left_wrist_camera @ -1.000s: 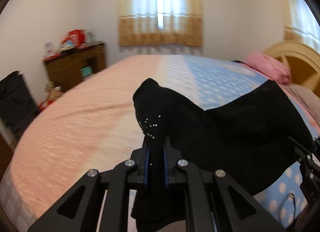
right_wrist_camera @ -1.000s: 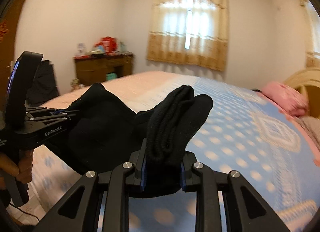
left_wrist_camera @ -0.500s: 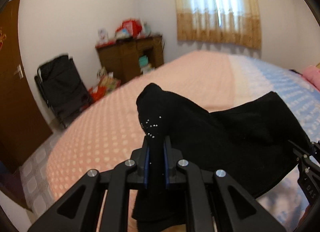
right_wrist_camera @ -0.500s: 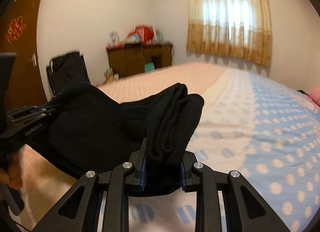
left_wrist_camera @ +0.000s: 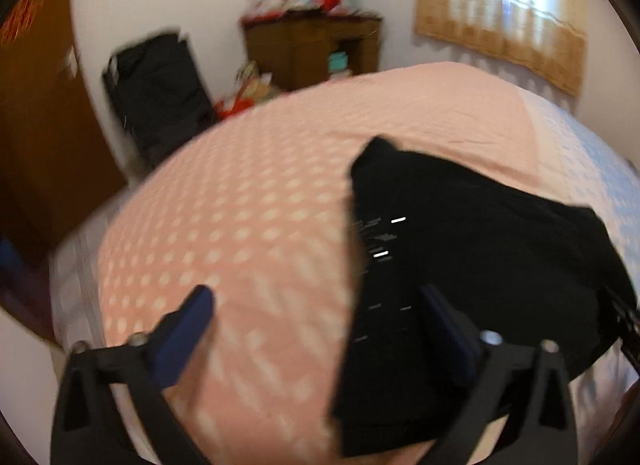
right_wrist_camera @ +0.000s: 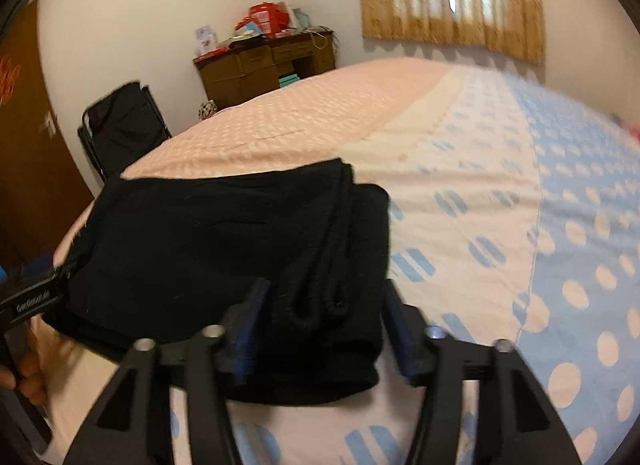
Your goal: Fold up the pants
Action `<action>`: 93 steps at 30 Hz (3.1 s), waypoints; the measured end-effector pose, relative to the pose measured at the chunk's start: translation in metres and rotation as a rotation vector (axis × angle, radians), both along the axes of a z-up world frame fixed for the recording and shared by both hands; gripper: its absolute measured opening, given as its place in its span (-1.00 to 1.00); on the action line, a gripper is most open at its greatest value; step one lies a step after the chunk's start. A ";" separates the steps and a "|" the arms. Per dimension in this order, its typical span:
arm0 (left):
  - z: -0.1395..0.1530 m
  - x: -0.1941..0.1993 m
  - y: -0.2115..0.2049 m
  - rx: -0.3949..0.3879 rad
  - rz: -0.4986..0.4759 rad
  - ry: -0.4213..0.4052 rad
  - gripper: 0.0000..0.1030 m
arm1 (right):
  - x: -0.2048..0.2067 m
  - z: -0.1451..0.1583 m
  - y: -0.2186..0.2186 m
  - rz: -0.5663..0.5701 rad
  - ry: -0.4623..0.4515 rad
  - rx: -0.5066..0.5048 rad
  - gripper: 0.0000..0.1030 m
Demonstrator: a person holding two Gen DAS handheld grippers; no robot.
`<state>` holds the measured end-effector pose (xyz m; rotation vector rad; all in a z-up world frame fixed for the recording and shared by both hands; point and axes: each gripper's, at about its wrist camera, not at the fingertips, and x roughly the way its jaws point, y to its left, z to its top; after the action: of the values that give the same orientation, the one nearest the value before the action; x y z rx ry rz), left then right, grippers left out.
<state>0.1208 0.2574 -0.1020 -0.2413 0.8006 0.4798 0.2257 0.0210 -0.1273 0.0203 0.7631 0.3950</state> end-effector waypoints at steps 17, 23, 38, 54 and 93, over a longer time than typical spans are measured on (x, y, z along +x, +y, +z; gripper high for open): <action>0.025 -0.040 -0.024 0.104 -0.012 -0.002 1.00 | -0.065 0.043 0.016 -0.012 -0.139 -0.023 -0.24; 0.037 -0.052 -0.043 0.191 -0.058 -0.032 1.00 | -0.045 0.010 0.019 -0.035 0.009 -0.028 -0.23; 0.057 -0.090 -0.090 0.212 -0.175 -0.104 1.00 | -0.203 0.072 -0.030 -0.280 -0.206 0.158 0.35; 0.068 -0.125 -0.125 0.283 -0.218 -0.141 1.00 | -0.260 0.104 -0.036 -0.331 -0.418 0.117 0.35; 0.074 -0.126 -0.128 0.241 -0.190 -0.185 1.00 | -0.266 0.104 -0.041 -0.351 -0.439 0.084 0.35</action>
<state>-0.0050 0.1297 -0.0277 0.0145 0.5724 0.3650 -0.0406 -0.0204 -0.0229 0.1400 0.2981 0.0885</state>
